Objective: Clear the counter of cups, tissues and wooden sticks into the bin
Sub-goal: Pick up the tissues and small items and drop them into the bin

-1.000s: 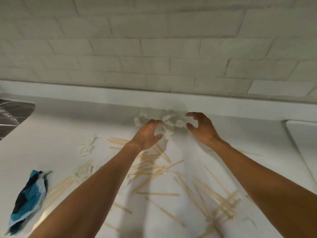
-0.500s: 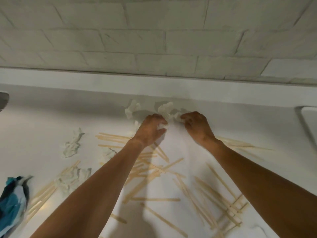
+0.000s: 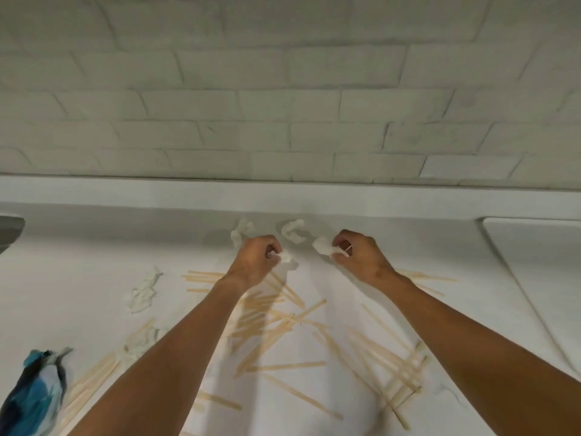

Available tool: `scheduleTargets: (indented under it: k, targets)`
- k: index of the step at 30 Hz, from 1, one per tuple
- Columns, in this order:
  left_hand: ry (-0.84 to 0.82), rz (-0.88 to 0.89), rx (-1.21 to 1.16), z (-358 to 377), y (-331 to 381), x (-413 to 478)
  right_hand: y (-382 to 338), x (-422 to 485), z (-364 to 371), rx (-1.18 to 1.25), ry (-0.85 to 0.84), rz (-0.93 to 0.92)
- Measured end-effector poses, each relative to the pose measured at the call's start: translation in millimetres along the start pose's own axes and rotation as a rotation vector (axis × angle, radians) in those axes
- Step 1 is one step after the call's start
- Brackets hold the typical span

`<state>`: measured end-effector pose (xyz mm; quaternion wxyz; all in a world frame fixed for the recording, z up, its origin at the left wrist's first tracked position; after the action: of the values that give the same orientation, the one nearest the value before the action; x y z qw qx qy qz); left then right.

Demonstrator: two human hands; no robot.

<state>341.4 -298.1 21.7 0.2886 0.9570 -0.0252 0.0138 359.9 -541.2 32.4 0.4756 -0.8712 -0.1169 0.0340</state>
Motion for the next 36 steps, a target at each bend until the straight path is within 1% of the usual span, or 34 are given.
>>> scheduleTargets:
  k: [5,9,12,17,19,22,30,33,36]
  targets:
    - [0.045,0.067,0.008,-28.5,15.3,-25.3,-27.9,-33.6,-4.0,0.015,0.048,-0.041]
    - [0.06,0.144,0.006,-32.0,32.3,-44.4,-36.8,-70.4,-8.1,0.074,0.105,-0.069]
    - [0.048,0.215,0.002,-19.2,53.7,-59.0,-30.4,-106.9,-19.3,0.115,0.181,-0.048]
    - [0.022,0.337,-0.037,30.2,100.7,-80.4,-1.8,-186.4,-57.6,0.132,0.386,0.058]
    - [-0.028,0.352,-0.099,54.6,124.1,-93.6,12.9,-222.3,-73.7,0.147,0.464,0.118]
    - [-0.135,0.426,-0.165,92.9,164.8,-114.3,34.2,-278.6,-97.7,0.139,0.589,0.204]
    - [-0.332,0.651,-0.162,169.7,298.8,-164.1,80.1,-415.7,-176.4,0.072,0.881,0.345]
    - [-0.378,0.712,-0.185,199.5,350.7,-183.2,100.7,-459.3,-207.3,0.047,0.942,0.373]
    - [-0.424,0.736,-0.226,236.2,398.6,-207.4,126.8,-504.8,-236.9,0.041,0.958,0.388]
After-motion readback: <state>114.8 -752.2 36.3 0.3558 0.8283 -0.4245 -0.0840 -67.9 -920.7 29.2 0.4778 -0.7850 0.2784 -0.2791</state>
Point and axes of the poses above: each hand's wrist, its own x-axis towards the middle knuckle, its own z-axis out of the palm, y = z × x, the point moved 4 cm from there along x, towards the middle knuckle, and after that the axes turned 12 degrees about x, right-handed, at the moved point
